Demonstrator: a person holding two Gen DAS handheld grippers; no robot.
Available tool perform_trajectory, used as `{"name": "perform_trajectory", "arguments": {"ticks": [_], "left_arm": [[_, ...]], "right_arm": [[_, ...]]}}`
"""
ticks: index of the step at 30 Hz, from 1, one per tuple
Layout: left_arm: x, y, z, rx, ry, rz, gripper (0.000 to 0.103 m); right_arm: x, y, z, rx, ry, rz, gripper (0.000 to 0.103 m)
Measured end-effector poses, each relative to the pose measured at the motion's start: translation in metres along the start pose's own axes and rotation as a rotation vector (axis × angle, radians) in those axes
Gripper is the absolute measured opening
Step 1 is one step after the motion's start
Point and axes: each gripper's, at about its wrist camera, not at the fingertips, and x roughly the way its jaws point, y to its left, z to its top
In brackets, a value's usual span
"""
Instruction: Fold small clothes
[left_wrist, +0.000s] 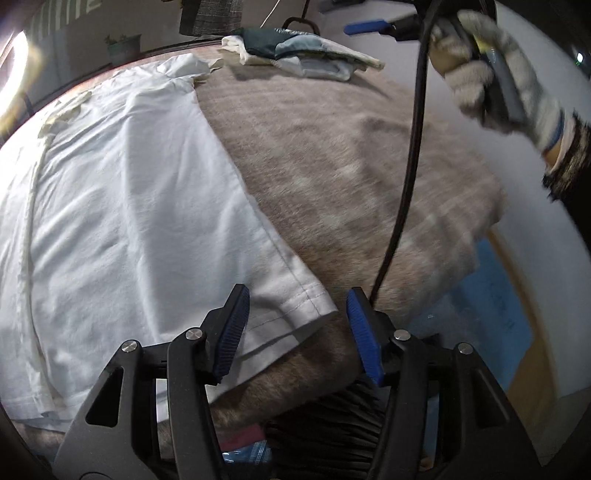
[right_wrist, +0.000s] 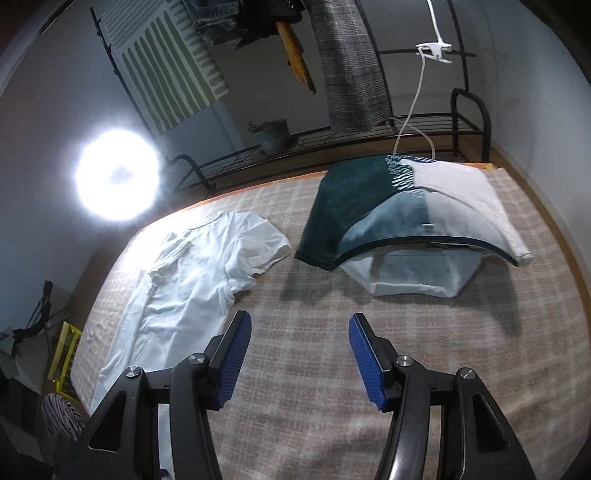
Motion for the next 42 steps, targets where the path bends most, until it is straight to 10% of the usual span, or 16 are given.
{"name": "perform_trajectory", "arguments": {"ticks": [6, 22, 29, 42], "left_arm": [[0.003, -0.001, 0.003, 0.031, -0.017, 0.033, 0.004], [-0.028, 0.025, 0.013, -0.137, -0.071, -0.116, 0.003], [-0.027, 0.03, 0.011, -0.172, -0.076, -0.15, 0.003], [-0.054, 0.064, -0.003, -0.304, -0.151, -0.201, 0.002]], "right_arm": [[0.044, 0.011, 0.006, 0.038, 0.038, 0.094, 0.058], [0.195, 0.031, 0.026, 0.359, 0.167, 0.202, 0.072], [0.211, 0.048, 0.036, 0.311, 0.197, 0.208, 0.011], [0.186, 0.101, 0.075, 0.166, 0.135, 0.053, 0.002]]}}
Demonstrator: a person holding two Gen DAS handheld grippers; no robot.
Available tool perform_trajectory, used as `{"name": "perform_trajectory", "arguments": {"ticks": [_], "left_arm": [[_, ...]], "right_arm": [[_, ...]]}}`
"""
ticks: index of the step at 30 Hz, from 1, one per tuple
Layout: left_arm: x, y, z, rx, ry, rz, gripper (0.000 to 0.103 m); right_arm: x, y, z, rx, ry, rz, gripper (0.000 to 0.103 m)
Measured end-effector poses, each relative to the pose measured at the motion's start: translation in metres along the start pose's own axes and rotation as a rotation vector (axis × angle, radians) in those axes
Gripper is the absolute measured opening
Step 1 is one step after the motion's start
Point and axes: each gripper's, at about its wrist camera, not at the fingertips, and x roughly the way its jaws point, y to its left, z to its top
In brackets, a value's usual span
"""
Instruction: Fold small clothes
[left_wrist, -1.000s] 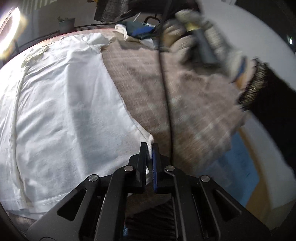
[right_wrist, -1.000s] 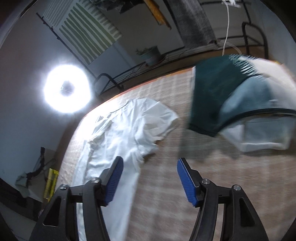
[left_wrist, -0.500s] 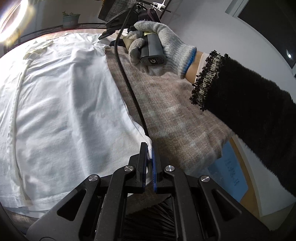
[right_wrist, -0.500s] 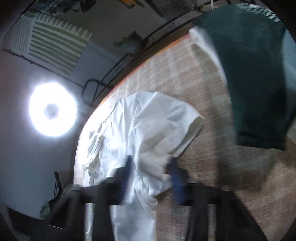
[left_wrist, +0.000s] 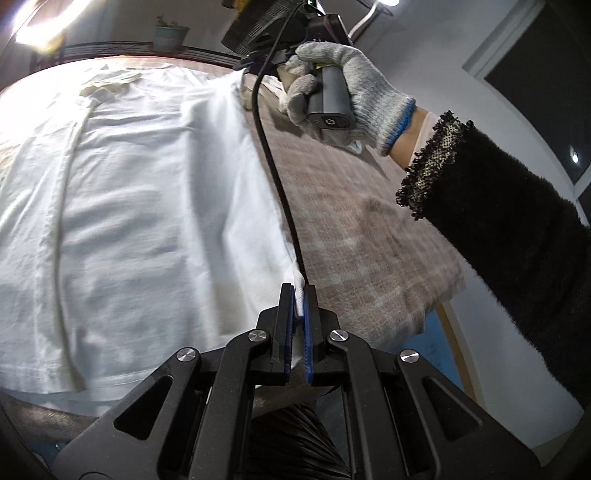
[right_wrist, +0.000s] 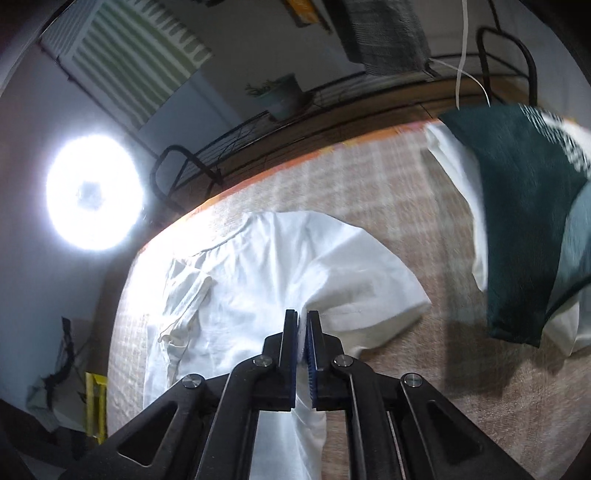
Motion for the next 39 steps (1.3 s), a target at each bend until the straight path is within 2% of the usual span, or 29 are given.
{"name": "perform_trajectory", "arguments": {"ticks": [12, 21, 22, 25, 27, 29, 31, 35, 37, 39], "left_arm": [[-0.045, 0.057, -0.011, -0.119, -0.063, 0.017, 0.002], [-0.051, 0.102, -0.025, -0.196, -0.041, 0.092, 0.002], [-0.051, 0.104, -0.025, -0.196, -0.035, 0.096, 0.002], [-0.054, 0.105, -0.023, -0.187, -0.03, 0.118, 0.002], [-0.059, 0.105, -0.022, -0.175, -0.038, 0.127, 0.003], [-0.065, 0.104, -0.024, -0.163, -0.055, 0.137, 0.009], [-0.069, 0.1, -0.025, -0.161, -0.076, 0.136, 0.01], [-0.077, 0.1, -0.025, -0.145, -0.098, 0.143, 0.01], [-0.077, 0.102, -0.024, -0.142, -0.096, 0.142, 0.01], [-0.077, 0.102, -0.024, -0.144, -0.09, 0.137, 0.01]], "right_arm": [[0.021, 0.094, 0.0, -0.215, 0.033, -0.097, 0.002], [0.093, 0.163, -0.023, -0.394, 0.133, -0.181, 0.003], [0.103, 0.166, -0.026, -0.394, 0.16, -0.169, 0.009], [0.116, 0.167, -0.032, -0.389, 0.232, -0.15, 0.036], [0.104, 0.162, -0.029, -0.377, 0.224, -0.091, 0.035], [0.078, 0.151, -0.02, -0.325, 0.186, -0.01, 0.035], [0.054, 0.134, -0.008, -0.271, 0.135, 0.017, 0.035], [0.033, 0.107, 0.006, -0.275, 0.098, -0.12, 0.038], [0.035, 0.097, 0.006, -0.275, 0.119, -0.13, 0.038], [0.046, 0.098, 0.005, -0.285, 0.147, -0.144, 0.044]]}}
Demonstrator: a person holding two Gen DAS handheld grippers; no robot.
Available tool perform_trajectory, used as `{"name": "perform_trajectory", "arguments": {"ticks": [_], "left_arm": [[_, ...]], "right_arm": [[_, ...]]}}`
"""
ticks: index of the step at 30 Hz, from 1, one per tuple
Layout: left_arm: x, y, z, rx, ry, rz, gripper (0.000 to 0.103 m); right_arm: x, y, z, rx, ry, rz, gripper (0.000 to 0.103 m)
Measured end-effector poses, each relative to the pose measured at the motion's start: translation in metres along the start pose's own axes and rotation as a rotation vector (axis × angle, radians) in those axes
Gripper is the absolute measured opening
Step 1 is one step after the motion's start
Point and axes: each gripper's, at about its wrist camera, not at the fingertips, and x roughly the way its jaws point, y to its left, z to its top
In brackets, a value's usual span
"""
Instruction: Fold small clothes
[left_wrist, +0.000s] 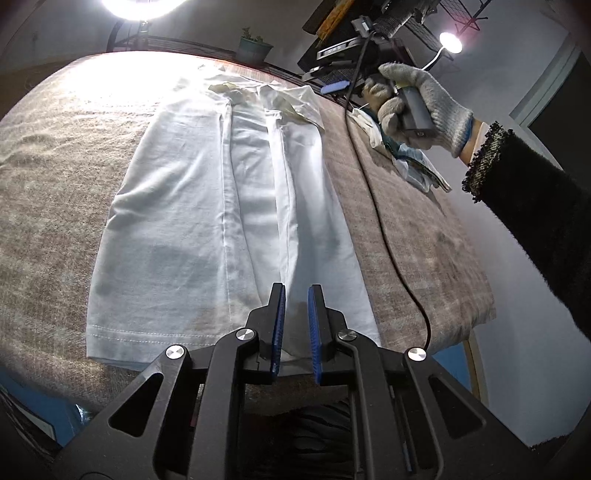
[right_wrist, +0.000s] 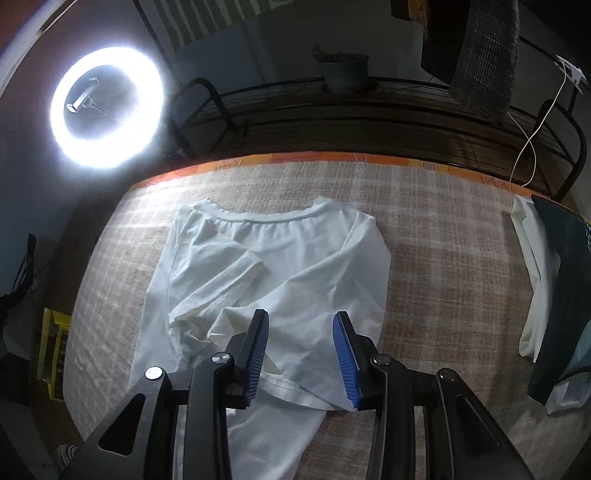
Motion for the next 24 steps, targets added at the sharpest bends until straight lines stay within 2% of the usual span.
{"name": "perform_trajectory", "arguments": {"ticks": [2, 4, 6, 8, 10, 12, 19, 21, 22, 23, 24], "left_arm": [[-0.001, -0.002, 0.001, 0.001, 0.006, -0.005, 0.01], [-0.003, -0.003, -0.001, 0.008, 0.007, -0.002, 0.01], [-0.006, -0.004, -0.003, 0.01, 0.006, 0.006, 0.01], [-0.008, -0.002, -0.005, 0.008, 0.007, 0.012, 0.01], [-0.009, 0.0, -0.006, 0.0, 0.006, 0.013, 0.01], [-0.009, 0.002, -0.006, -0.006, 0.007, 0.01, 0.009], [-0.003, 0.007, -0.003, -0.013, 0.016, -0.006, 0.01], [-0.003, 0.008, -0.002, -0.015, 0.015, -0.007, 0.01], [-0.003, 0.009, -0.002, -0.016, 0.014, -0.007, 0.01], [-0.003, 0.01, -0.001, -0.017, 0.014, -0.007, 0.01], [-0.002, 0.011, -0.001, -0.018, 0.014, -0.007, 0.009]], "right_arm": [[0.013, 0.001, -0.005, -0.026, 0.03, -0.029, 0.061], [0.026, 0.002, -0.007, -0.027, 0.055, -0.038, 0.06], [0.039, 0.001, -0.008, -0.022, 0.079, -0.052, 0.053], [0.051, 0.001, -0.007, -0.033, 0.106, -0.065, 0.019], [0.059, 0.004, -0.008, -0.056, 0.122, -0.104, 0.005], [0.056, 0.006, -0.006, -0.066, 0.118, -0.116, 0.002], [0.017, 0.01, 0.018, -0.039, 0.033, -0.015, 0.0], [0.014, 0.013, 0.023, -0.049, 0.021, -0.042, 0.0], [0.015, 0.016, 0.025, -0.07, 0.018, -0.085, 0.01], [0.018, 0.017, 0.025, -0.072, 0.034, -0.099, 0.042], [0.022, 0.016, 0.024, -0.062, 0.054, -0.089, 0.054]]}}
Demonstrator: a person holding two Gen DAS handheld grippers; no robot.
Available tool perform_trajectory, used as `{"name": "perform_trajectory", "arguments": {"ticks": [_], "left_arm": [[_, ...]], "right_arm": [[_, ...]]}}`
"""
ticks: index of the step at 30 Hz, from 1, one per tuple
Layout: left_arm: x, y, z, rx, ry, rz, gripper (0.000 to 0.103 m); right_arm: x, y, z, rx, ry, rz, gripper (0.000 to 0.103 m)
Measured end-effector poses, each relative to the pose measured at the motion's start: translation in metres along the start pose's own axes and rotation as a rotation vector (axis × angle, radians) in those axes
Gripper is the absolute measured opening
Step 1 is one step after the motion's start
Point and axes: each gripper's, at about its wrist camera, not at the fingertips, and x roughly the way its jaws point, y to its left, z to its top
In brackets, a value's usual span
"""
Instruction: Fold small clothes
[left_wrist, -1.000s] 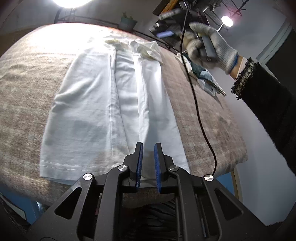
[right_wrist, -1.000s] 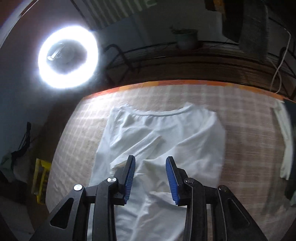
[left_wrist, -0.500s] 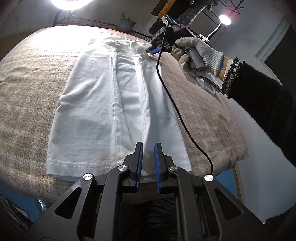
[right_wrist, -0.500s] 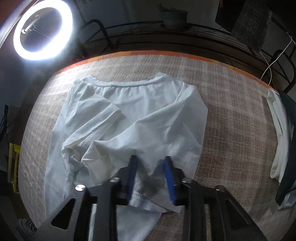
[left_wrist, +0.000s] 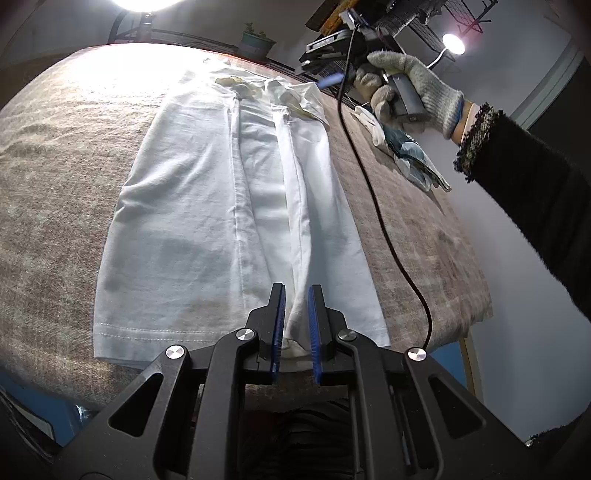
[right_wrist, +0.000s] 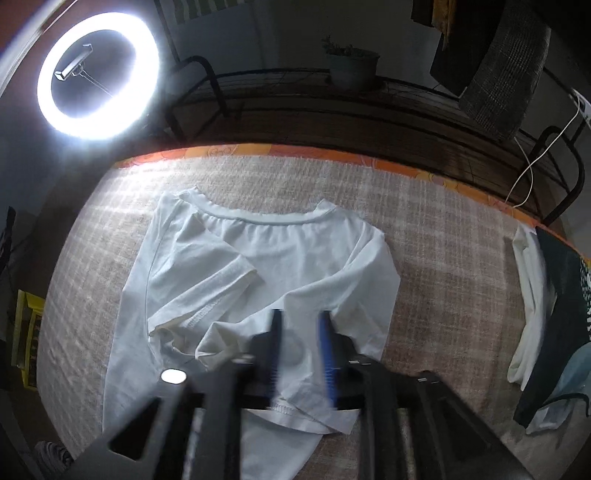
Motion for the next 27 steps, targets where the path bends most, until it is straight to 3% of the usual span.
{"name": "perform_trajectory", "arguments": {"ticks": [1, 3, 5, 6, 8, 9, 17, 27], "left_arm": [[0.001, 0.001, 0.0, -0.001, 0.003, -0.002, 0.009], [0.003, 0.001, -0.002, -0.005, 0.012, -0.006, 0.01], [0.006, 0.002, -0.002, -0.01, 0.024, -0.011, 0.01], [0.008, 0.002, -0.003, -0.012, 0.029, -0.012, 0.01], [0.01, 0.003, -0.003, -0.016, 0.033, -0.013, 0.01], [0.01, 0.003, -0.003, -0.018, 0.031, -0.013, 0.009], [0.011, 0.007, -0.003, -0.025, 0.03, -0.019, 0.009], [0.011, 0.011, -0.002, -0.022, 0.026, -0.008, 0.009]], "right_arm": [[0.004, -0.003, -0.003, 0.004, 0.008, 0.004, 0.06], [0.015, 0.001, -0.011, -0.005, 0.033, -0.003, 0.049], [0.028, 0.003, -0.019, -0.016, 0.079, -0.011, 0.031], [0.035, 0.002, -0.022, -0.024, 0.1, -0.024, 0.028], [0.045, 0.003, -0.026, -0.041, 0.13, -0.06, 0.003], [0.045, 0.002, -0.026, -0.041, 0.13, -0.064, 0.001], [0.002, -0.006, -0.005, 0.021, 0.014, 0.004, 0.0], [0.001, 0.013, 0.035, 0.185, -0.076, 0.23, 0.0]]}}
